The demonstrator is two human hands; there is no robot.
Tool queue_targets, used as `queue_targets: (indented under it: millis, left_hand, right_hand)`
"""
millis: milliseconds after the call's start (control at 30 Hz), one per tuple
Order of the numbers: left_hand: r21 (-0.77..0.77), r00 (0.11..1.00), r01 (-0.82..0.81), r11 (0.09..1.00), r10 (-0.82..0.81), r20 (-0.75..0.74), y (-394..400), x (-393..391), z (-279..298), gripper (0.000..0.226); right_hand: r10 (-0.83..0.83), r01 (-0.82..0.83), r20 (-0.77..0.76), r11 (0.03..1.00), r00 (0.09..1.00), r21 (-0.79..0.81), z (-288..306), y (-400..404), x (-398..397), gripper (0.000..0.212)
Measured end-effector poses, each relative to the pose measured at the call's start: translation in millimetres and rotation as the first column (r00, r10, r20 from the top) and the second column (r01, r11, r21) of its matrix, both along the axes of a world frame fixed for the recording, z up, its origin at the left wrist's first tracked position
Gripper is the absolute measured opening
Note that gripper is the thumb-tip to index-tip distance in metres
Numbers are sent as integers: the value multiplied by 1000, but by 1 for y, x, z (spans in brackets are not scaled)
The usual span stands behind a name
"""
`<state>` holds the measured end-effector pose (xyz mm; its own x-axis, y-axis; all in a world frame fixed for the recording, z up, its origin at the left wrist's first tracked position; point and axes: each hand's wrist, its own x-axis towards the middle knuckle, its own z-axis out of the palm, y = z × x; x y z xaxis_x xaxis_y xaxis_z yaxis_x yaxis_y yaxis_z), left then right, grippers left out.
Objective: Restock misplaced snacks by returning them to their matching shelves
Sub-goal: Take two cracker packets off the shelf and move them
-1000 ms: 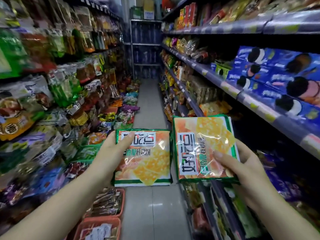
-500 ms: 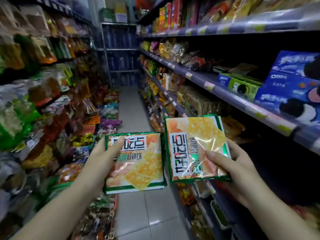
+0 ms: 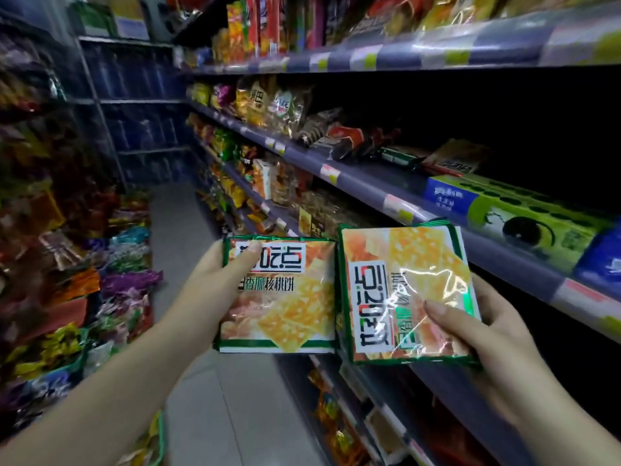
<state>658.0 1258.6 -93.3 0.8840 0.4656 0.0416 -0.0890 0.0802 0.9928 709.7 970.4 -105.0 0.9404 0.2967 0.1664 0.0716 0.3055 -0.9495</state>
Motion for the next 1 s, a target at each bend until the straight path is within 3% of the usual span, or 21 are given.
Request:
queue_targets:
  millis: [133, 267, 367, 433, 533, 767, 1000]
  left_hand:
    - [33, 997, 70, 997, -70, 20, 28, 80, 25, 22]
    - [91, 987, 139, 986, -146, 70, 55, 156, 52, 14]
    - [148, 967, 221, 964, -236, 91, 67, 210, 65, 27]
    - [182, 945, 296, 938, -315, 90, 70, 246, 70, 33]
    - [222, 903, 380, 898, -413, 122, 70, 304, 75, 14]
    - [320, 734, 570, 757, -644, 215, 59, 430, 89, 11]
    - [348, 645, 626, 698, -714, 272, 23, 512, 114, 58]
  right_hand:
    - [-88, 87, 12, 996, 996, 36, 17, 22, 56, 46]
    - [-176, 174, 37, 983, 984, 50, 35, 46, 108, 50]
    - [-274, 271, 86, 962, 958, 44, 44, 61, 134, 51]
    - [-350, 351, 139, 936, 926, 20, 48, 69, 149, 65]
    - [-478, 486, 186, 874, 859, 1, 54, 79, 167, 90]
    - [-698, 739, 303, 673, 649, -31, 71, 112, 209, 81]
    - [-846, 914, 360, 403, 394, -52, 90, 129, 247, 77]
